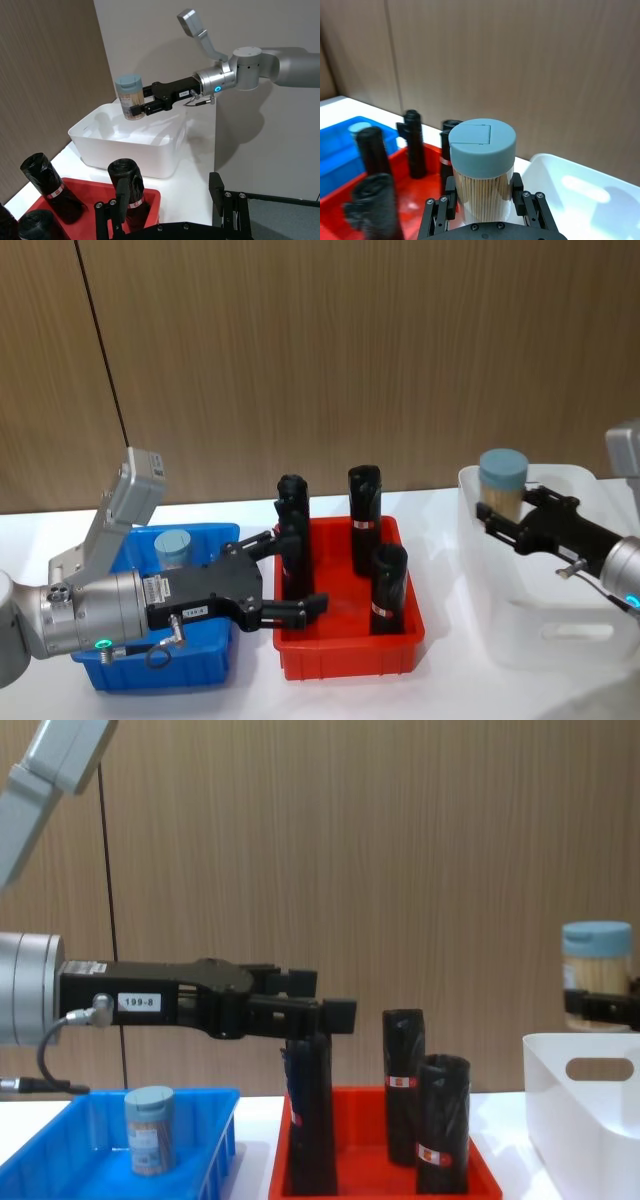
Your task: Pick the cotton swabs from the blue box and place them into the white box.
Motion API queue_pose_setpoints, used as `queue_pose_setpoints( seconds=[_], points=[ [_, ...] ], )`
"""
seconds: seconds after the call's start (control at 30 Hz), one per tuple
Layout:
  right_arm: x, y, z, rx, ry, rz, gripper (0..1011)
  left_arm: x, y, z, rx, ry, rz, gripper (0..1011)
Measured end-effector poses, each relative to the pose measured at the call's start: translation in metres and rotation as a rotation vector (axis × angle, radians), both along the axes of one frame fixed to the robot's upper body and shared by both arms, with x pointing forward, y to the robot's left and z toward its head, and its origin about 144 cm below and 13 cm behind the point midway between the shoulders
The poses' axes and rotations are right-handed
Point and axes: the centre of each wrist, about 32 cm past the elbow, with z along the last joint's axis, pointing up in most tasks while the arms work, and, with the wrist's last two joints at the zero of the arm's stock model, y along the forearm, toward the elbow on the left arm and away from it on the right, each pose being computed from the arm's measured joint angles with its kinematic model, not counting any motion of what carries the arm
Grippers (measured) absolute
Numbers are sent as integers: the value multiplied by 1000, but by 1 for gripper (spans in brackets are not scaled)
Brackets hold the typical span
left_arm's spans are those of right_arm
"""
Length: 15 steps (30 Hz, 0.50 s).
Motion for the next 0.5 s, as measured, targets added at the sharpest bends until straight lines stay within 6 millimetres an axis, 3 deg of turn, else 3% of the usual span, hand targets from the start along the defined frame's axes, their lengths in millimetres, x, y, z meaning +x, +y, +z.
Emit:
queue_pose_setpoints(
  seconds=[0.5],
  points=[
    [18, -15, -21, -10, 109, -101, 634, 0, 0, 0, 0, 0, 0, 1004]
  ],
)
